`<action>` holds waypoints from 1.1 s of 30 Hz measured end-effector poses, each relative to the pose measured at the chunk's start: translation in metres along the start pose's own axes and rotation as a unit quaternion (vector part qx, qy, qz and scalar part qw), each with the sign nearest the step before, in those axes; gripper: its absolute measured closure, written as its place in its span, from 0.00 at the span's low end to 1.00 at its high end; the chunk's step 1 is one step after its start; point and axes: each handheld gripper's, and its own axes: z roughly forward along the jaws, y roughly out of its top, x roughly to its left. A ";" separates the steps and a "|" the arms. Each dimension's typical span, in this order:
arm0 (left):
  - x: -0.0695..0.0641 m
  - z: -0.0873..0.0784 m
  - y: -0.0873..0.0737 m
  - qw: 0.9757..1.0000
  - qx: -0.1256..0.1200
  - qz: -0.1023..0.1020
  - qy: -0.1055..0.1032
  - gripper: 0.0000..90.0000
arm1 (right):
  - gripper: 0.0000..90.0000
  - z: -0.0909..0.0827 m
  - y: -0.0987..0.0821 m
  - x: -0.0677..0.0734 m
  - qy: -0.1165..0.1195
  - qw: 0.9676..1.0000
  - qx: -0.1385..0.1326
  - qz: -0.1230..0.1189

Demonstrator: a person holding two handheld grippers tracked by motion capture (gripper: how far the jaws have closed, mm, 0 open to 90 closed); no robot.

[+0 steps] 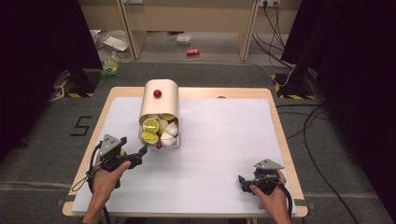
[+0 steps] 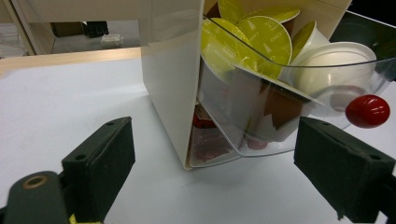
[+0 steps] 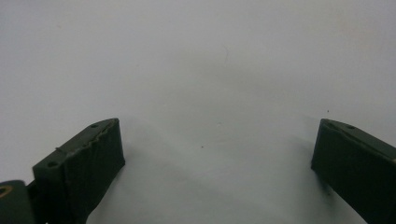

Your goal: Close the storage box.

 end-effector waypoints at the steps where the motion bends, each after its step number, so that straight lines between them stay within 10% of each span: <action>1: 0.000 0.001 0.000 1.000 0.000 0.000 0.001 0.14 | 0.03 0.000 0.000 0.000 0.000 1.000 0.000 0.000; 33: 0.006 0.019 0.011 1.000 0.004 0.005 0.015 0.13 | 0.02 0.001 0.001 0.000 0.001 1.000 0.002 0.000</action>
